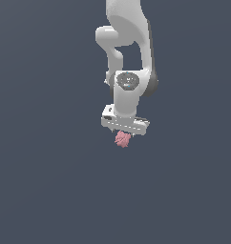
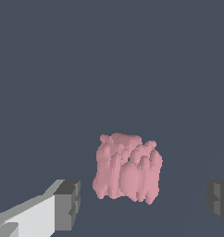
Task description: Pick up the object and move it to a goal position.
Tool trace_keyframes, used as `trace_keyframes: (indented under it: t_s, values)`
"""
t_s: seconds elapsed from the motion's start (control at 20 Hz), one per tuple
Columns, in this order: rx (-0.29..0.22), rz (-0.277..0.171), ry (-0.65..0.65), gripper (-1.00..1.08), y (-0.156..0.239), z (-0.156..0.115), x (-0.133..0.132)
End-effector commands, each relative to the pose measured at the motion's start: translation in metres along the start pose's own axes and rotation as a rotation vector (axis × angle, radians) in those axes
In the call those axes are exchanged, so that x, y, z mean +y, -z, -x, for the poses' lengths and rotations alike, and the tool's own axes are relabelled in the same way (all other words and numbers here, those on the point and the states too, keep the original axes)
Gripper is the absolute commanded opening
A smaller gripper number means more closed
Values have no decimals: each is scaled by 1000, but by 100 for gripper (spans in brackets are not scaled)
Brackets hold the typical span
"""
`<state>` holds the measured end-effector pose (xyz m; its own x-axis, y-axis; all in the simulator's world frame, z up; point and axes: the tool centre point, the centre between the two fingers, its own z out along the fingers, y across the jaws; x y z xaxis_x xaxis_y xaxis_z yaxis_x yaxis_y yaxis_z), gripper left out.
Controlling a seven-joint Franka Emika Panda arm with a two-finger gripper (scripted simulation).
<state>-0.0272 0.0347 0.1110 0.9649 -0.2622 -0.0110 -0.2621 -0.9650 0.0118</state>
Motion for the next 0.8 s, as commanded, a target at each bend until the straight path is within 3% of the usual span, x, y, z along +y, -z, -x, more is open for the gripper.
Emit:
trace_keyframes:
  t_s: [0.0,0.75]
  values:
    - [4,-5,-45,100,-7,5,-1]
    - [9,-12,-116,100,-25,14,-2]
